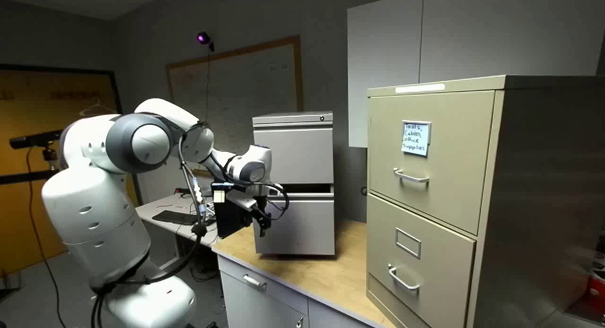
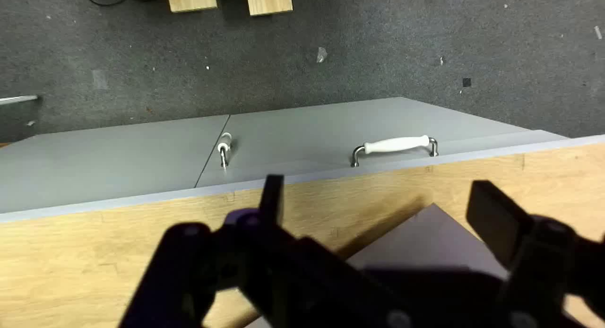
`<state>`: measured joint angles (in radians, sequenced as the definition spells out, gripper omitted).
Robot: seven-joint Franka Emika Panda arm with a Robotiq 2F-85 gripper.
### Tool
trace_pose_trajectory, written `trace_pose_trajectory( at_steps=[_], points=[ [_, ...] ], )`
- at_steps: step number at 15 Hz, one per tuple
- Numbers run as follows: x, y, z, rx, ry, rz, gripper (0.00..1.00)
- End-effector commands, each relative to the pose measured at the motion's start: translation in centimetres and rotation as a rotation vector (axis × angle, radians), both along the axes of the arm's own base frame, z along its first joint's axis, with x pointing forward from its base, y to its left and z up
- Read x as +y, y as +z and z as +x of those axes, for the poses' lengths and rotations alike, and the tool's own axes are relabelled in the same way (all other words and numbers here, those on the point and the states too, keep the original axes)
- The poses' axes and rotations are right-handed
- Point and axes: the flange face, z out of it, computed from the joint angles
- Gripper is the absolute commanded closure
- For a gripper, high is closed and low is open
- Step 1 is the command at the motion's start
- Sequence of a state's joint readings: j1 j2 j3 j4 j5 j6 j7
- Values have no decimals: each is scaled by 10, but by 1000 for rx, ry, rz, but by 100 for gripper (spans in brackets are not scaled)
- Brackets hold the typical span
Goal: Close bottom drawer of the file cabinet
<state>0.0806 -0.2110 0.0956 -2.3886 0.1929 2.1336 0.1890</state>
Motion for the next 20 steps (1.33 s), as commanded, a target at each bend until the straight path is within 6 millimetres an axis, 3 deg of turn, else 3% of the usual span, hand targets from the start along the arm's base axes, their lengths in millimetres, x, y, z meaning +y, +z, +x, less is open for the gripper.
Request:
trace_pose_trajectory(
  at_steps=[1,11,14,16,17,18,20],
  points=[
    [0,0,0,0,0,0,0],
    [-2,0,2,-7,-2,-4,0],
    [-17,3,14,-67,-19,-21,0],
    [-38,8,27,-127,-58,-18,0],
    [-53,12,35,-165,-84,-15,6],
    [-66,15,42,-202,-111,-14,25],
    [-98,24,58,-292,-181,0,41]
  ],
)
